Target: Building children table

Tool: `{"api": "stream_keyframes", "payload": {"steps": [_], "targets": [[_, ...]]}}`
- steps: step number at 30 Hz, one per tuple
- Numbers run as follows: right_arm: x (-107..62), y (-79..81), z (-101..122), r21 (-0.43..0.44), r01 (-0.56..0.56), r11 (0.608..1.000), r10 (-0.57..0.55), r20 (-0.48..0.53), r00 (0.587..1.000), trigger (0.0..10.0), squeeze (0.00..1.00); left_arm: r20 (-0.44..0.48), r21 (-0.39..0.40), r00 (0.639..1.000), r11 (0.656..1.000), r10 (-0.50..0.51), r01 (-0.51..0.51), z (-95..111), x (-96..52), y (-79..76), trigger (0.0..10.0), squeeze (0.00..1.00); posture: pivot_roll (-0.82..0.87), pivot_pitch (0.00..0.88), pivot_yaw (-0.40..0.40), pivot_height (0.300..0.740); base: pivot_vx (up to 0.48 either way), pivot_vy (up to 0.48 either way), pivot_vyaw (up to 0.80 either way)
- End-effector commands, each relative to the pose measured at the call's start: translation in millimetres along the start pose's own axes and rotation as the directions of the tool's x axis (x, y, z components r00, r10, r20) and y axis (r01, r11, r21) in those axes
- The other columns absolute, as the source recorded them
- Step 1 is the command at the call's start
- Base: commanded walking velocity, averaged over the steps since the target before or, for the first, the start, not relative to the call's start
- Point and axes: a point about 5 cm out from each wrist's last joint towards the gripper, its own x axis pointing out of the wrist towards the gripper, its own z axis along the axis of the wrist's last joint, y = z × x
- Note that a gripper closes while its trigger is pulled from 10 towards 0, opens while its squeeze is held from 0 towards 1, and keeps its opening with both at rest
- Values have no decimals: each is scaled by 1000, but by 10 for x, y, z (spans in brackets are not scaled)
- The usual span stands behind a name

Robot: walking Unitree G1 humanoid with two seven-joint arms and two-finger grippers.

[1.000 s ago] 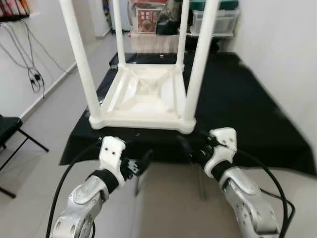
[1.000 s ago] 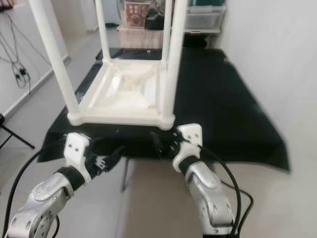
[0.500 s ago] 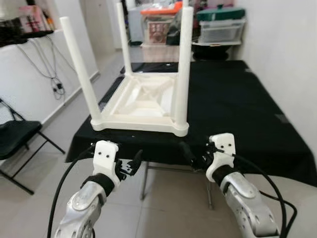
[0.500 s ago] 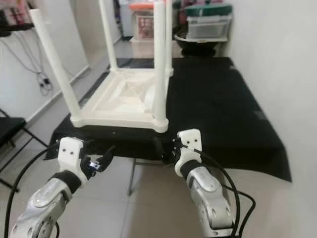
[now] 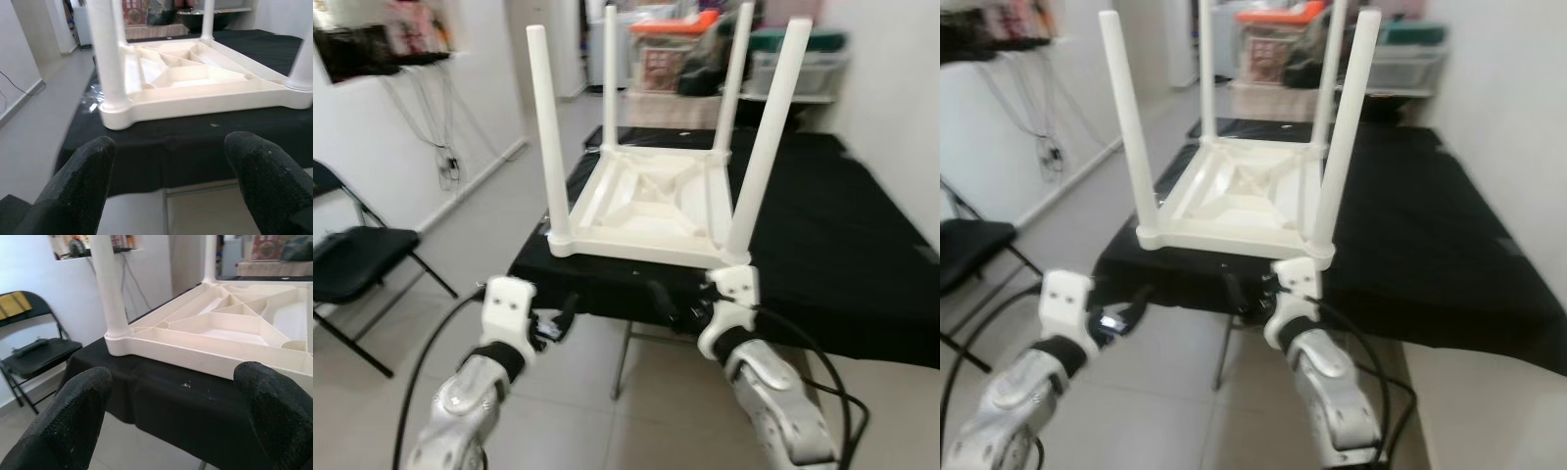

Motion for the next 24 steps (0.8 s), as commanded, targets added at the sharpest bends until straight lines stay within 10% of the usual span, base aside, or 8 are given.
{"api": "stream_keyframes", "payload": {"steps": [1,24], "targets": [[-3,-63,8,-12,32,999,-32,5,999,10000,0,1,11,1000,1000,-8,8,1,18,-1,10000,0,-58,0,-6,740,0,0,0],[25,-23,-1,-18,-3,1000,3,-5,1000,10000,0,21,5,1000,1000,0,0,30,23,51,10000,0,-62,0,-4,740,217,0,-243]]}}
